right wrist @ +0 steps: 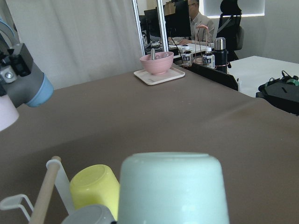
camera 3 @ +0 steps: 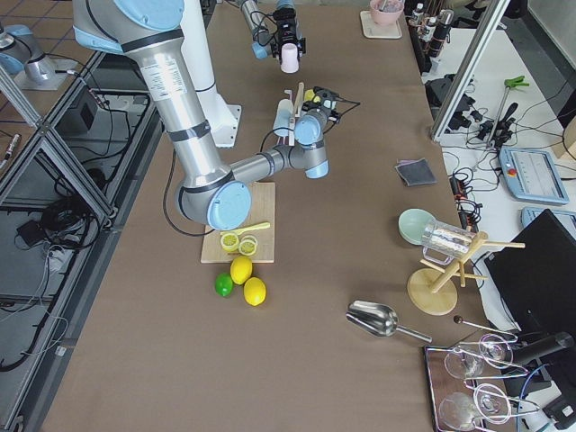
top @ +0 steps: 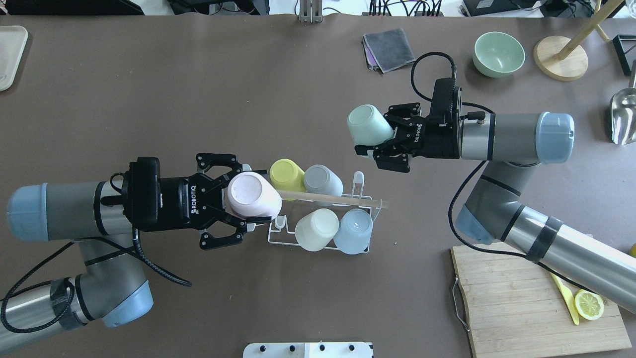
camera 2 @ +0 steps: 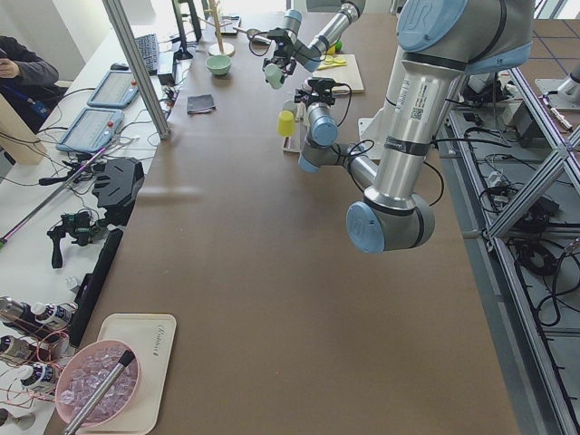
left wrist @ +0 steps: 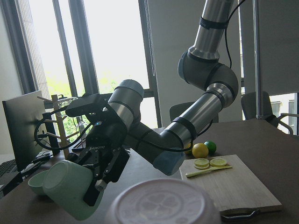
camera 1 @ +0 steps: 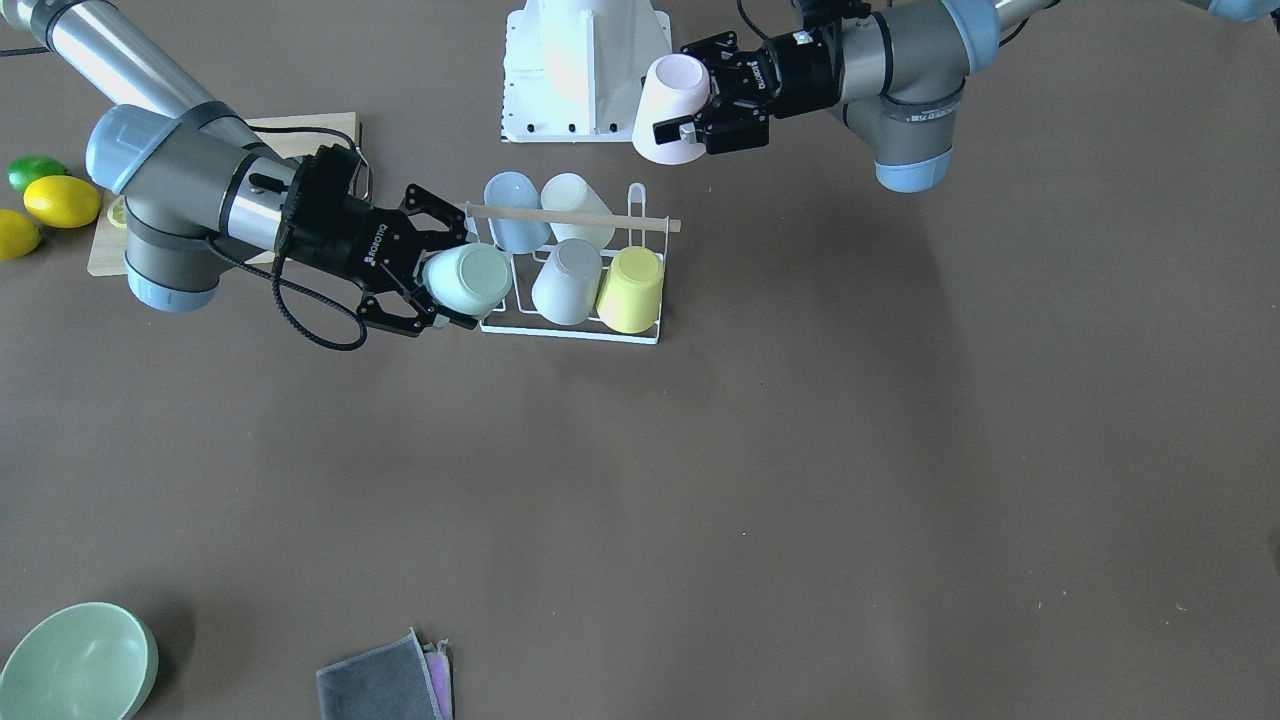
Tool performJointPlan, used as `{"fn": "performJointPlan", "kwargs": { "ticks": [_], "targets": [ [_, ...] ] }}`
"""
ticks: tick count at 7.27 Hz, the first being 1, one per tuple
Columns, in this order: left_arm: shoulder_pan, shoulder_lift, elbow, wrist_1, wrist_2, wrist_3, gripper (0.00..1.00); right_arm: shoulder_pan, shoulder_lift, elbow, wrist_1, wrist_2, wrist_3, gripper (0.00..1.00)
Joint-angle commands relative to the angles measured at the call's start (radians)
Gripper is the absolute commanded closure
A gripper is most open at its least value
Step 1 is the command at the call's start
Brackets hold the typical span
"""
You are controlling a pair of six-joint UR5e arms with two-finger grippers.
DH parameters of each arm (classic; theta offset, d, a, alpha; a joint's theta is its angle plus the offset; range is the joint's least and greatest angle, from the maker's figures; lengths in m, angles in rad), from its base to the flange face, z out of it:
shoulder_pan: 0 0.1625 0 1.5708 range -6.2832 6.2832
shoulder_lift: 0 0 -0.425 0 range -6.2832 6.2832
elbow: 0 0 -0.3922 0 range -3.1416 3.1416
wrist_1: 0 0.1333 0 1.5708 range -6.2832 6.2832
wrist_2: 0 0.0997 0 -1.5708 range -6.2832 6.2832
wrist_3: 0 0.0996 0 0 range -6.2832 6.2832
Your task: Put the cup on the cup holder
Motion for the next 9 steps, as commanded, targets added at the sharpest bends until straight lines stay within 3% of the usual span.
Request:
{"fn": "performJointPlan", "kwargs": {
  "ticks": [1,3,6,9],
  "targets": [
    [0.003,-0.041,0.041,-0.013,0.04,0.089,0.53,-0.058,-0.013,0.005,0.032,-0.067,-0.008,0.55],
    [0.018,-0.041,0.07,-0.015,0.045,0.254,0.52,-0.077,-0.011,0.002,0.032,-0.079,-0.008,0.55],
    [0.069,-0.04,0.093,-0.027,0.045,0.288,0.52,-0.081,-0.014,-0.003,0.032,-0.089,-0.008,0.55],
    [0.096,-0.029,0.11,-0.033,0.045,0.348,0.52,-0.1,-0.028,0.002,0.031,-0.089,-0.01,0.48]
  ]
}}
